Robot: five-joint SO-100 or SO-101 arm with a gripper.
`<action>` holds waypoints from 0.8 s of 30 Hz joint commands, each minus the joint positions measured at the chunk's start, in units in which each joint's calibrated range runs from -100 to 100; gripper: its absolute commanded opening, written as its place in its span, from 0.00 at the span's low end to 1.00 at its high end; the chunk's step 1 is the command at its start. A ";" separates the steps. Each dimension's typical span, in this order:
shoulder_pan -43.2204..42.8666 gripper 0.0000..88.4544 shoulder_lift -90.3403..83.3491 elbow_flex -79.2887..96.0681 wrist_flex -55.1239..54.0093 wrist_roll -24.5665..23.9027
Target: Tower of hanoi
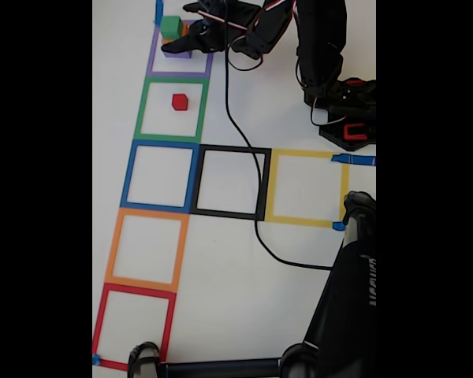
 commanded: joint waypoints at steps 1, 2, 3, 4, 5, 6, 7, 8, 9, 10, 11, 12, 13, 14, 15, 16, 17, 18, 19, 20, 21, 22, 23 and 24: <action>-0.86 0.40 0.01 -2.88 -1.55 0.00; -0.95 0.40 0.33 -3.25 -1.55 0.00; -1.15 0.40 0.81 -3.70 -1.55 0.00; -1.34 0.39 1.30 -4.15 -1.55 0.00; -1.63 0.39 1.70 -4.61 -1.79 0.00; -1.91 0.39 2.10 -4.88 -1.95 0.00; -2.20 0.38 2.35 -5.15 -2.03 0.00; -2.49 0.38 2.43 -5.34 -2.03 0.00; -2.68 0.38 2.51 -5.43 -2.03 0.00; -2.87 0.37 2.51 -5.43 -2.03 0.00; -3.06 0.37 2.51 -5.43 -2.03 0.00; -3.26 0.37 2.51 -5.43 -2.03 0.00; -3.45 0.36 2.51 -5.34 -2.03 0.00; -3.54 0.36 2.51 -5.25 -2.03 0.00; -3.73 0.35 2.51 -5.15 -2.03 0.00; -3.83 0.34 2.51 -5.15 -2.03 0.00; -3.83 0.34 2.59 -5.15 -2.03 0.00; -3.83 0.33 2.67 -5.15 -2.03 0.00; -3.83 0.32 2.75 -5.15 -2.03 0.00; -3.73 0.31 2.91 -5.15 -2.03 0.00; -3.64 0.30 2.99 -5.15 -2.03 0.00; -3.54 0.30 3.07 -5.06 -2.03 0.00; -3.54 0.29 3.15 -4.97 -2.03 0.00; -3.54 0.29 3.15 -4.88 -2.03 0.00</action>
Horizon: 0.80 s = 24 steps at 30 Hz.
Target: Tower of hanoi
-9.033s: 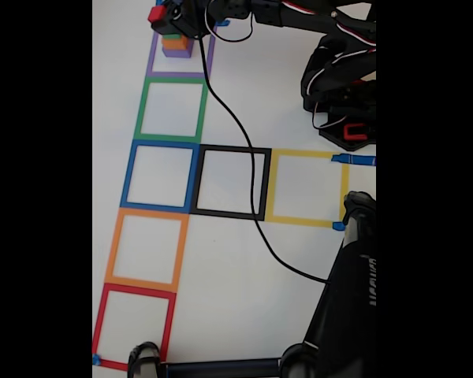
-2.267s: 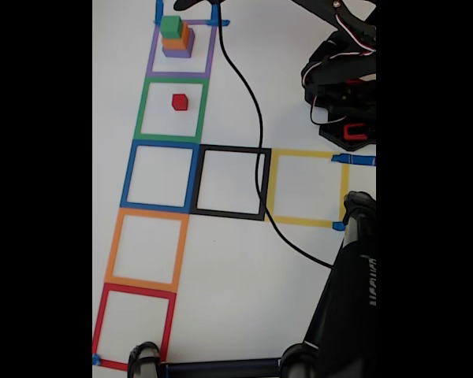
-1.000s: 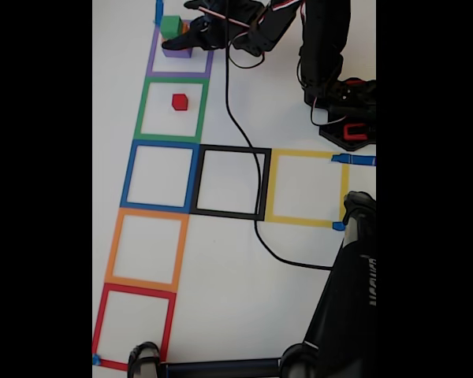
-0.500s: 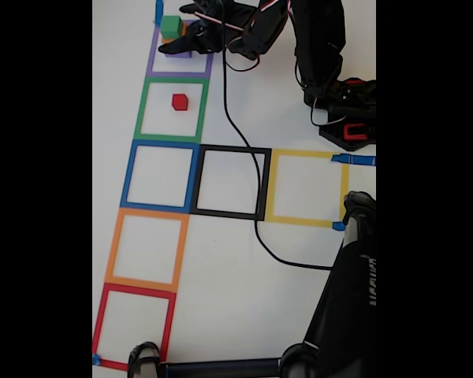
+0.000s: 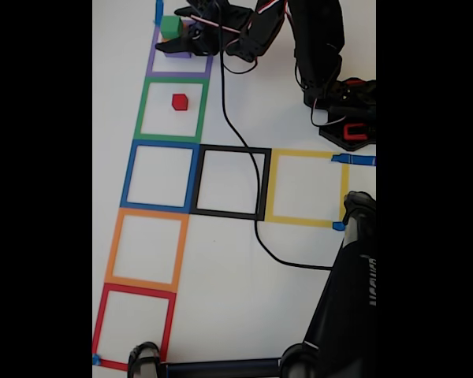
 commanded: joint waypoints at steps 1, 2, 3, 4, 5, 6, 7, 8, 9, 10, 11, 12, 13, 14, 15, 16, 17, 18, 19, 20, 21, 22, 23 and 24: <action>-0.38 0.28 -0.65 -1.61 -1.23 0.00; -0.38 0.28 -0.49 -1.61 -1.23 0.00; -0.38 0.27 -0.41 -1.61 -1.23 0.00; -0.38 0.27 -0.33 -1.61 -1.23 0.00; -0.38 0.26 -0.33 -1.61 -1.23 0.00; -0.38 0.26 -0.33 -1.61 -1.23 0.00; -0.38 0.25 -0.41 -1.61 -1.23 0.00; -0.48 0.24 -0.41 -1.70 -1.23 0.00; -0.48 0.23 -0.41 -1.70 -1.23 0.00; -0.57 0.22 -0.41 -1.70 -1.23 0.00; -0.57 0.22 -0.41 -1.70 -1.23 0.00; -0.67 0.21 -0.41 -1.79 -1.23 0.00; -0.67 0.20 -0.41 -1.79 -1.23 0.00; -0.77 0.19 -0.41 -1.70 -1.23 0.00; -0.86 0.18 -0.41 -1.70 -1.23 0.00; -0.96 0.17 -0.41 -1.70 -1.23 0.00; -0.96 0.16 -0.41 -1.61 -1.23 0.00; -1.05 0.15 -0.41 -1.61 -1.23 0.00; -1.15 0.14 -0.41 -1.61 -1.23 0.00; -1.15 0.13 -0.41 -1.51 -1.23 0.00; -1.25 0.12 -0.41 -1.51 -1.23 0.00; -1.25 0.11 -0.41 -1.42 -1.23 0.00; -1.34 0.10 -0.41 -1.42 -1.23 0.00; -1.44 0.09 -0.41 -1.33 -1.23 0.00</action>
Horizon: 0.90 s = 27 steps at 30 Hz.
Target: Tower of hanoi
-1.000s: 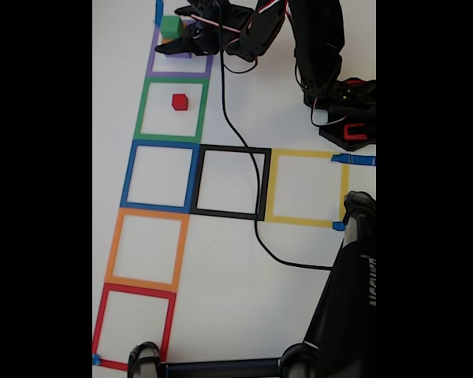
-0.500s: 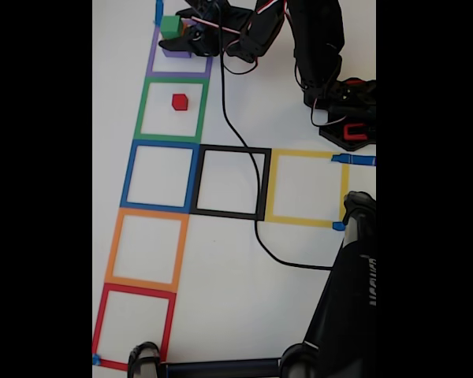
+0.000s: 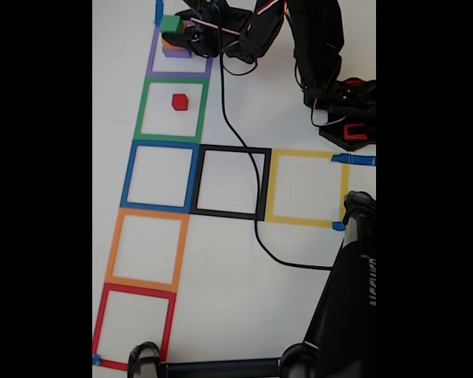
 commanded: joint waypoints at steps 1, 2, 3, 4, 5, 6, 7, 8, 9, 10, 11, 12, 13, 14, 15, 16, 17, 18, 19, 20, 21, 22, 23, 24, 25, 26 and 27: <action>-0.62 0.08 -0.41 -1.24 -1.23 0.36; -0.62 0.08 -0.33 -1.24 -1.23 0.36; -0.62 0.07 -0.25 -1.24 -1.23 0.36; -0.62 0.07 -0.25 -1.24 -1.23 0.36; -0.62 0.06 -0.16 -1.24 -1.23 0.36; -0.62 0.06 -0.16 -1.24 -1.23 0.36; -0.71 0.07 -0.25 -1.24 -1.23 0.36; -0.81 0.07 -0.57 -1.24 -1.06 0.36; -1.00 0.07 -1.13 -1.24 -0.66 0.36; -1.10 0.07 -1.94 -1.24 0.23 0.36; -1.29 0.07 -3.15 -1.15 1.61 0.36; -1.58 0.07 -5.01 -1.06 3.63 0.36; -1.86 0.06 -6.87 -1.06 5.90 0.36; -2.34 0.06 -8.97 -1.24 8.49 0.36; -2.92 0.06 -10.90 -1.24 10.43 0.36; -3.59 0.06 -13.41 -1.24 13.11 0.36; -4.17 0.06 -15.51 -1.34 15.37 0.36; -4.84 0.06 -18.17 -1.43 18.29 0.36; -5.32 0.06 -20.51 -1.79 20.96 0.36; -5.80 0.06 -23.10 -2.15 24.28 0.36; -6.18 0.06 -25.52 -2.61 27.60 0.36; -6.56 0.06 -27.78 -3.34 31.24 0.36; -6.85 0.06 -29.88 -4.24 35.05 0.36; -7.14 0.06 -32.22 -5.43 39.50 0.36; -7.43 0.06 -34.32 -6.70 44.04 0.36; -7.81 0.06 -36.58 -8.34 49.14 0.36; -8.10 0.06 -38.60 -10.15 54.00 0.36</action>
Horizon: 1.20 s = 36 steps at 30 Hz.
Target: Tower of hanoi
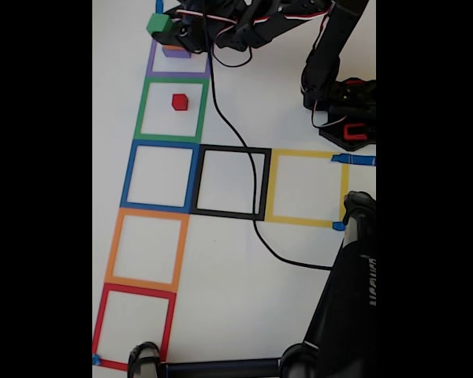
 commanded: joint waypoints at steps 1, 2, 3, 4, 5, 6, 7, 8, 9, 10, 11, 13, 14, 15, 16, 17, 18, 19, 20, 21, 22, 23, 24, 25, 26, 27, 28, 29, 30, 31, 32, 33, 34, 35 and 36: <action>-1.79 0.06 -11.82 -9.69 22.51 0.00; -2.17 0.06 -13.44 -12.42 28.42 0.00; -2.75 0.05 -14.73 -15.60 34.17 0.00; -3.23 0.05 -15.86 -19.78 40.97 0.00; -3.80 0.05 -16.67 -23.69 47.04 0.00; -4.57 0.05 -17.07 -28.51 53.44 0.00; -5.14 0.05 -17.23 -33.14 59.19 0.00; -5.91 0.05 -17.15 -38.60 65.66 0.00; -6.39 0.05 -16.99 -43.23 70.93 0.00; -7.06 0.05 -16.91 -47.96 76.11 0.00; -7.64 0.05 -16.75 -51.87 80.56 0.00; -8.88 0.05 -15.94 -59.87 88.98 0.00; -9.65 0.05 -15.62 -63.42 92.47 0.00; -10.42 0.05 -15.13 -66.69 95.62 0.00; -11.38 0.05 -14.65 -69.96 98.54 0.00; -12.24 0.05 -14.49 -72.05 100.40 0.00; -13.20 0.05 -14.49 -73.96 102.26 0.00; -14.06 0.05 -14.57 -75.60 103.80 0.00; -15.12 0.05 -14.65 -77.33 105.42 0.00; -15.88 0.05 -14.73 -78.60 106.80 0.00; -16.75 0.05 -14.73 -80.14 108.34 0.00; -17.80 0.05 -14.73 -81.69 109.95 0.00; -19.05 0.05 -15.13 -81.87 110.04 0.00; -20.58 0.05 -15.54 -81.96 110.04 0.00; -22.11 0.04 -15.70 -81.96 110.04 0.00; -23.65 0.04 -15.86 -81.96 110.04 0.00; -24.99 0.04 -15.86 -81.78 109.95 0.00; -26.53 0.04 -15.86 -81.60 109.71 0.00; -28.06 0.04 -15.86 -81.60 109.47 0.00; -29.78 0.04 -15.86 -81.60 108.90 0.00; -31.22 0.04 -15.86 -81.33 108.50 0.00; -32.85 0.04 -16.02 -80.78 107.85 0.00; -34.20 0.04 -16.27 -79.87 107.12 0.00; -35.63 0.04 -16.75 -78.60 106.15 0.00; -36.88 0.04 -17.31 -77.33 104.93 0.00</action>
